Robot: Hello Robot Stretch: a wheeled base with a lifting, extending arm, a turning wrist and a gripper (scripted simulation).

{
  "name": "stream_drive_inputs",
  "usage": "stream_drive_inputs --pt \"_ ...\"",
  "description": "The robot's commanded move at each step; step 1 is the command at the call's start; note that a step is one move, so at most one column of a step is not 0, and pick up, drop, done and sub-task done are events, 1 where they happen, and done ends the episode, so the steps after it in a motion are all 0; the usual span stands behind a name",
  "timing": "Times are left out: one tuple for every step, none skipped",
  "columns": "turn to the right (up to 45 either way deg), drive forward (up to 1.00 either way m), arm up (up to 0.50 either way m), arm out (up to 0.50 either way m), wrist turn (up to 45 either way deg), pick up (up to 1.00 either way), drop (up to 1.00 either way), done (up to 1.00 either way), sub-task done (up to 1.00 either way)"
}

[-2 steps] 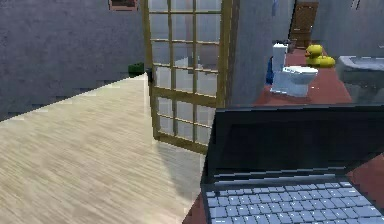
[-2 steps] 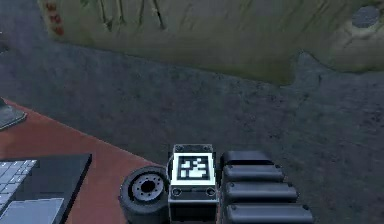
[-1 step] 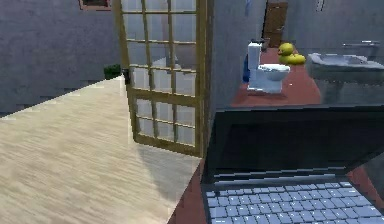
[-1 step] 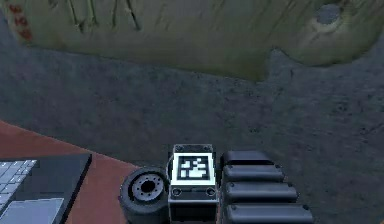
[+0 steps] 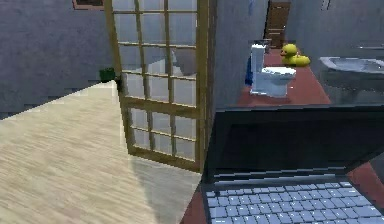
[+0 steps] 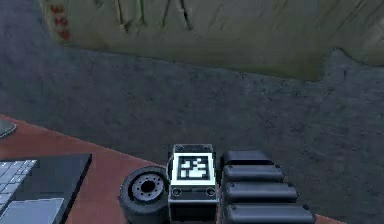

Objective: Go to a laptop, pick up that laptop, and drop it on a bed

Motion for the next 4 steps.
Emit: stream_drive_inputs --pt "-21.0 0.00 0.00 0.00 0.0 0.00 0.00 0.00 0.00" --pt "0.0 0.35 0.00 0.00 0.0 0.00 0.00 0.00 0.00" --pt "-15.0 0.00 0.00 0.00 0.0 0.00 0.00 0.00 0.00" --pt "0.0 1.00 0.00 0.00 0.0 0.00 0.00 0.00 0.00"
